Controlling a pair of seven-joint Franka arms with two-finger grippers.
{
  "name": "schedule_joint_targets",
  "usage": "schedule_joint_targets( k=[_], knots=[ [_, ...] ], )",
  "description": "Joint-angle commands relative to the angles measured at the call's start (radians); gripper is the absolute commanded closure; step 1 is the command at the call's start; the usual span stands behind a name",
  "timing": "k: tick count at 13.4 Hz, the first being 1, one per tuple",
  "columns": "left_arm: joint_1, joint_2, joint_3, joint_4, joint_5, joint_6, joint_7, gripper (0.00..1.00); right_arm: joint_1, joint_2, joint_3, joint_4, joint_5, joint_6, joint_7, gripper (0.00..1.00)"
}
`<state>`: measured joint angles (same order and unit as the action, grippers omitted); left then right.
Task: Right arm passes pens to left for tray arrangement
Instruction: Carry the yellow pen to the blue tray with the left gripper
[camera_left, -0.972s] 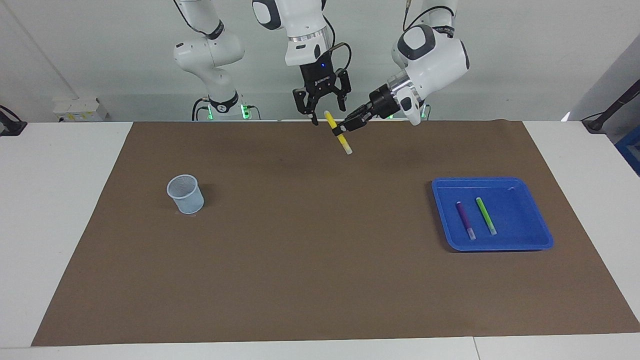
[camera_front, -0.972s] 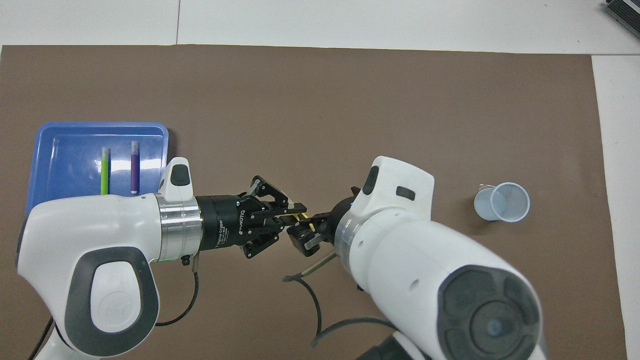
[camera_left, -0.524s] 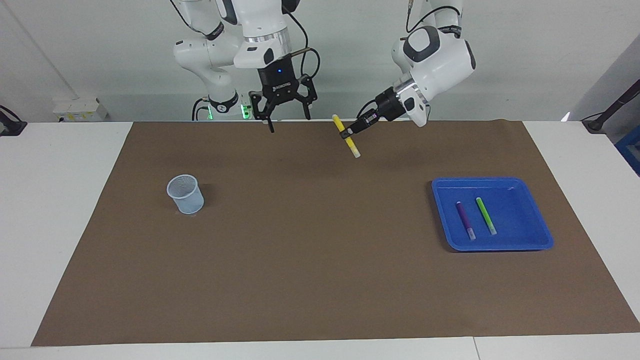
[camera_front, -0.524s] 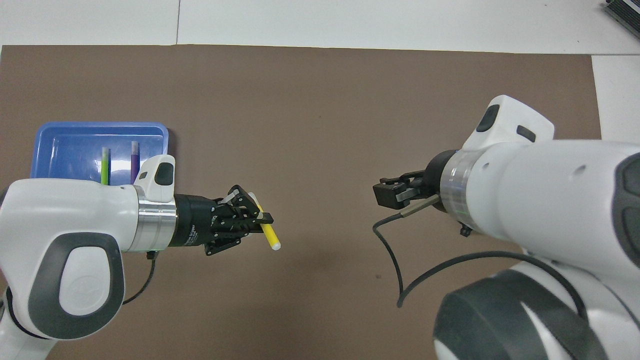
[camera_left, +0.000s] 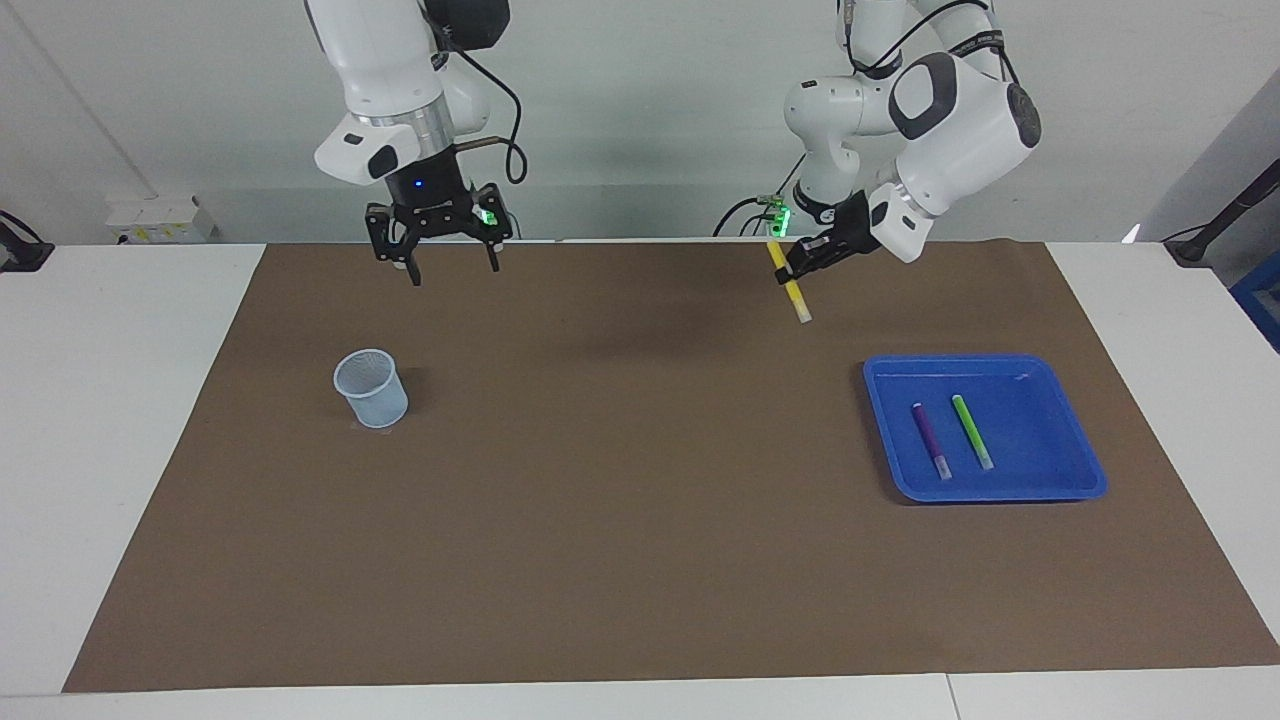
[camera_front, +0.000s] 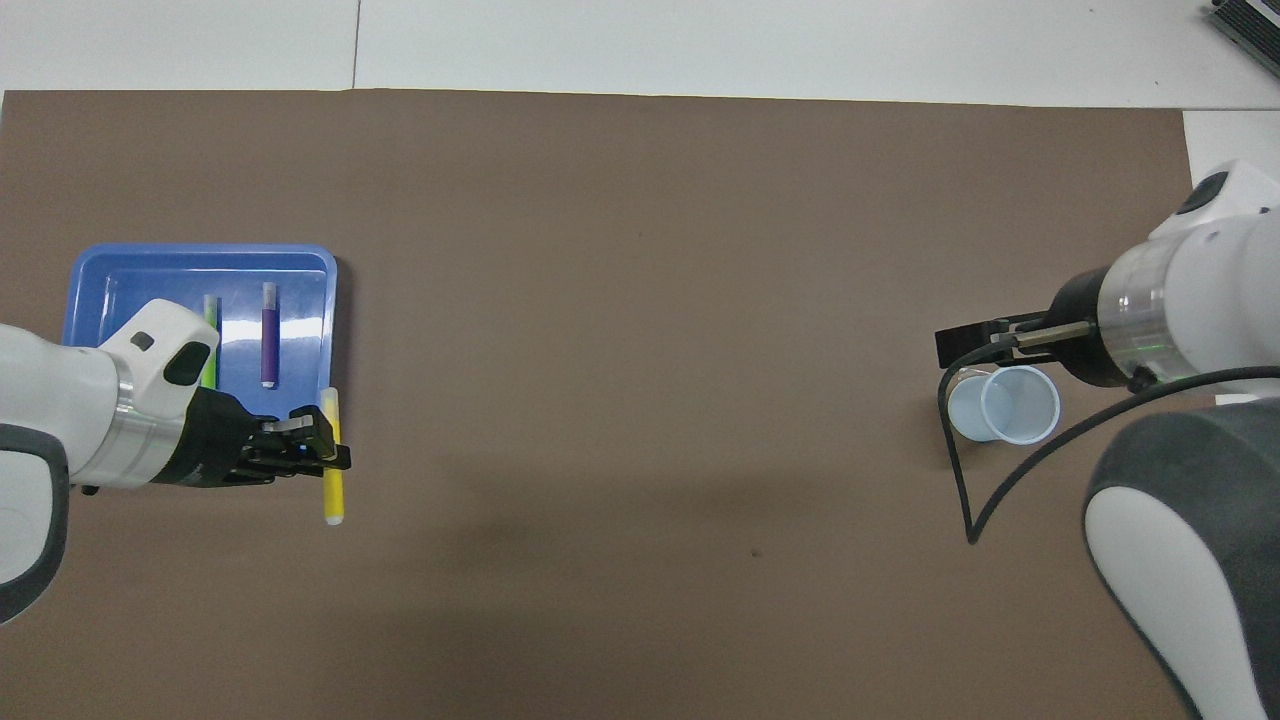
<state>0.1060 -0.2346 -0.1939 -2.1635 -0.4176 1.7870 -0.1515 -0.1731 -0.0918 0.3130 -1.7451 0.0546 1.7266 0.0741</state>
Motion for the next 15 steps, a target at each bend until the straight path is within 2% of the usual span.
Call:
schedule_joint_targets(
  k=[1,3,4,5,6,7,8,11,15],
  knots=[
    [0.085,0.015,-0.010,0.013,0.147,-0.025,0.185,1.00,-0.066,0.036,0.014,-0.002,0.007,-0.004,-0.020,0.00],
    [0.138,0.066,-0.010,0.042,0.255,-0.011,0.304,1.00,-0.059,0.058,0.009,0.007,-0.010,-0.005,-0.020,0.00],
    [0.156,0.096,-0.010,0.056,0.311,0.012,0.357,1.00,-0.030,0.066,-0.021,0.012,-0.030,-0.012,-0.020,0.00],
    [0.184,0.134,-0.010,0.069,0.357,0.047,0.407,1.00,0.051,0.058,-0.105,0.010,-0.059,-0.045,-0.026,0.00],
    [0.210,0.156,-0.010,0.076,0.384,0.079,0.434,1.00,0.100,0.046,-0.145,-0.010,-0.058,-0.053,-0.020,0.00],
    [0.222,0.190,-0.010,0.092,0.413,0.106,0.454,1.00,0.101,0.023,-0.152,-0.069,-0.052,-0.036,-0.025,0.00],
    [0.225,0.222,-0.010,0.111,0.443,0.129,0.463,1.00,0.102,0.011,-0.172,-0.083,-0.050,-0.029,-0.023,0.00],
    [0.254,0.306,-0.009,0.152,0.485,0.201,0.495,1.00,0.110,0.011,-0.206,-0.070,-0.047,-0.021,-0.022,0.00],
    [0.291,0.441,-0.009,0.244,0.505,0.279,0.510,1.00,0.113,0.000,-0.209,-0.068,-0.047,-0.047,-0.022,0.00]
  ],
)
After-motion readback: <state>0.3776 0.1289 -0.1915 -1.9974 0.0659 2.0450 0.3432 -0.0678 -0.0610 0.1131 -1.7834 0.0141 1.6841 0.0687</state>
